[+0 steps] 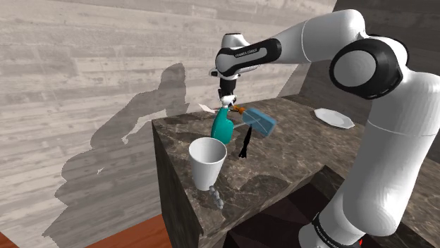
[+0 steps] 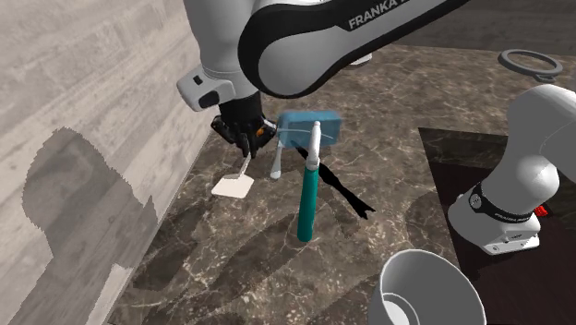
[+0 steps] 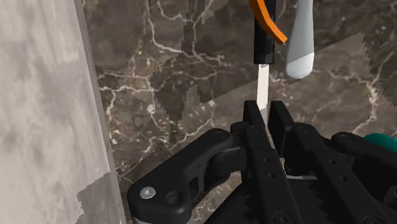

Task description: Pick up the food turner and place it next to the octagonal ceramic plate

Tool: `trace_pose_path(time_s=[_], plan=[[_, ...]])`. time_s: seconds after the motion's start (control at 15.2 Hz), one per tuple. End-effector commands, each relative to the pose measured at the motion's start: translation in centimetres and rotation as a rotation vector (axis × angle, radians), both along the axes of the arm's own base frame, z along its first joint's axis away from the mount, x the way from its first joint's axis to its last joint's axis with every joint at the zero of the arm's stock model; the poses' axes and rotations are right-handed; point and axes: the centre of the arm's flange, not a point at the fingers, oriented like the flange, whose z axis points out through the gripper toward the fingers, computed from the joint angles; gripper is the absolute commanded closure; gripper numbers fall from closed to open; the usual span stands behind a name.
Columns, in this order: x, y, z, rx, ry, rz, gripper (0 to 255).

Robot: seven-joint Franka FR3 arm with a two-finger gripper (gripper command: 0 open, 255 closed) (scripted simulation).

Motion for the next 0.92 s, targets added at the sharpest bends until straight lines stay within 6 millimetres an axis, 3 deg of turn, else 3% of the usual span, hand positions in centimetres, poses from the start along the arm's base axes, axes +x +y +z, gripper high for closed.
trace_pose_path(time_s=[0.0,0.86], plan=[[-1.7,-2.1,0.2,0.000,0.001,0.000,255],[-12.8,-15.1,0.2,0.000,0.001,0.000,255]])
